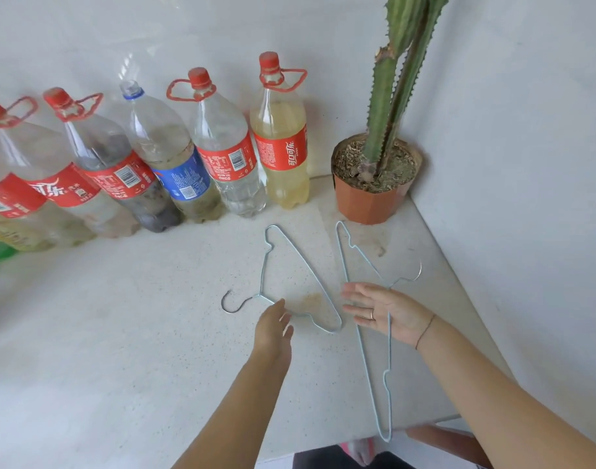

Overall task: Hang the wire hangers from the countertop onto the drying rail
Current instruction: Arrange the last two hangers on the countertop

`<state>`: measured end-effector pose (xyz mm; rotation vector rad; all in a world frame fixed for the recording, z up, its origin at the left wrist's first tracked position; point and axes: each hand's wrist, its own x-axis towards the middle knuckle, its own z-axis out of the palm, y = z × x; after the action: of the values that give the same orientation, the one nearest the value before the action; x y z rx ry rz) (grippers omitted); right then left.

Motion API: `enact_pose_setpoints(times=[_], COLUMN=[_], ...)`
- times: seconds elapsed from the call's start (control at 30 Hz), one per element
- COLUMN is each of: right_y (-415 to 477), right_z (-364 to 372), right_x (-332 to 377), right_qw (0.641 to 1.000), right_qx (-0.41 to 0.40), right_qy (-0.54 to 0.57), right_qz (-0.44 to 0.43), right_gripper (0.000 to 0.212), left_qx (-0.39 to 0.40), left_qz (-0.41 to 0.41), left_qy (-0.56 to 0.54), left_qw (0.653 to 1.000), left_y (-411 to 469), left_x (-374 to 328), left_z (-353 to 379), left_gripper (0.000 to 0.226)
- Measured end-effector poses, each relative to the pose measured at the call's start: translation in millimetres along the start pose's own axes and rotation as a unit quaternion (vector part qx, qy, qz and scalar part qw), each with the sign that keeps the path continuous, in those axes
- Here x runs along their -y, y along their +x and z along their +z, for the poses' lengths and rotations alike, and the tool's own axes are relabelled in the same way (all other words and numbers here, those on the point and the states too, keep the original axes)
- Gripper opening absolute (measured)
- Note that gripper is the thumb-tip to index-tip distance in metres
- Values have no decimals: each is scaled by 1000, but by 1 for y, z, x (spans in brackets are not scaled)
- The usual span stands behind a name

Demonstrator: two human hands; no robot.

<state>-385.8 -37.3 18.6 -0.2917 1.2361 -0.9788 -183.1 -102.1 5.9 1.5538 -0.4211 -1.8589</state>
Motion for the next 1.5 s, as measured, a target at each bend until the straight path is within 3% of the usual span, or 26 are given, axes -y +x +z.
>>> enact_pose_setpoints(times=[0.07, 0.23, 0.4, 0.63, 0.87, 1.13, 1.3, 1.5], right_y=[6, 13, 13, 11, 10, 8, 8, 5], right_z=[10, 27, 30, 25, 12, 10, 5, 2], right_x=[1, -1, -2, -2, -4, -5, -9, -10], right_qw=[999, 997, 993, 990, 994, 999, 1000, 996], right_qx=[38, 52, -16, -42, -13, 19, 27, 22], right_qy=[-20, -60, -103, -127, -111, -42, -3, 81], right_qz=[15, 26, -57, -42, 5, 12, -5, -20], right_gripper=[44, 64, 35, 30, 71, 70, 102, 106], left_qx=[-3, 16, 25, 35, 63, 79, 82, 92], left_qz=[-10, -54, -69, -82, -101, -113, -112, -94], left_qy=[-27, -65, -91, -101, -111, -31, -7, 29], left_qw=[1000, 996, 993, 991, 987, 990, 990, 991], left_y=[4, 8, 7, 10, 14, 15, 14, 17], left_x=[-5, -10, -14, -15, -16, -1, 3, 0], left_z=[-3, -6, -5, -4, 1, 21, 27, 31], left_gripper=[16, 40, 28, 36, 42, 31, 12, 21])
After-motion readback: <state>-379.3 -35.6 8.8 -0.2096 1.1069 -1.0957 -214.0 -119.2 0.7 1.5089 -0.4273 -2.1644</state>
